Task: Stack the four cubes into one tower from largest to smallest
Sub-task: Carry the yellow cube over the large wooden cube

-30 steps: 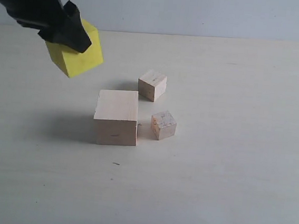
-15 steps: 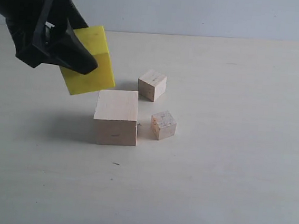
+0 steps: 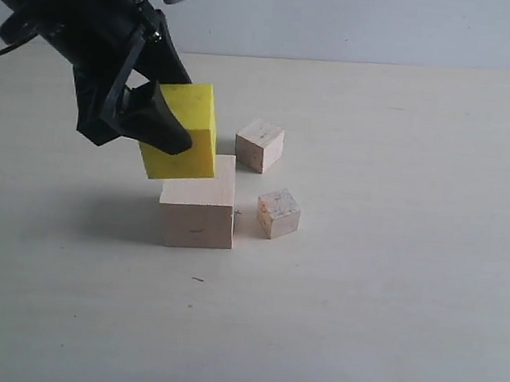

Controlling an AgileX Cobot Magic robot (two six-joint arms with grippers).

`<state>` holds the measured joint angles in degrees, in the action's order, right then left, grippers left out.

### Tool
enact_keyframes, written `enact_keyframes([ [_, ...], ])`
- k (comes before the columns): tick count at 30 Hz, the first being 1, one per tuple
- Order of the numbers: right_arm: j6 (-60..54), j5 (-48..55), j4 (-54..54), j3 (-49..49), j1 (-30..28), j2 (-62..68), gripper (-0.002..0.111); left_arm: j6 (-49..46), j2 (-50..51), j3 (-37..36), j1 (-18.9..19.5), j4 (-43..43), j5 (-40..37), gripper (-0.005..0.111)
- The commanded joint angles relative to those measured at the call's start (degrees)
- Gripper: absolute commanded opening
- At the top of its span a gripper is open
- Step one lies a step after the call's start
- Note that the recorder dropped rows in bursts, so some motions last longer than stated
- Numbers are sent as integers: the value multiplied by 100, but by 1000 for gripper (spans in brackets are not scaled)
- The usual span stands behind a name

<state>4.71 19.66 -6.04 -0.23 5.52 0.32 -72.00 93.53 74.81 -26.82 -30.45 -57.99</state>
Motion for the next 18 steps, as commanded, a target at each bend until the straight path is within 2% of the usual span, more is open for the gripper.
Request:
enact_keyframes([
  [1,-2,-35,-23,23,1,-32,0,-234,289,196,-9,-139,-13,0],
  [7,-2,-35,-23,23,1,-32,0,-688,535,335,-9,-139,111,0],
  [18,-2,-35,-13,23,1,-32,0,-706,1051,692,4,-79,229,0],
])
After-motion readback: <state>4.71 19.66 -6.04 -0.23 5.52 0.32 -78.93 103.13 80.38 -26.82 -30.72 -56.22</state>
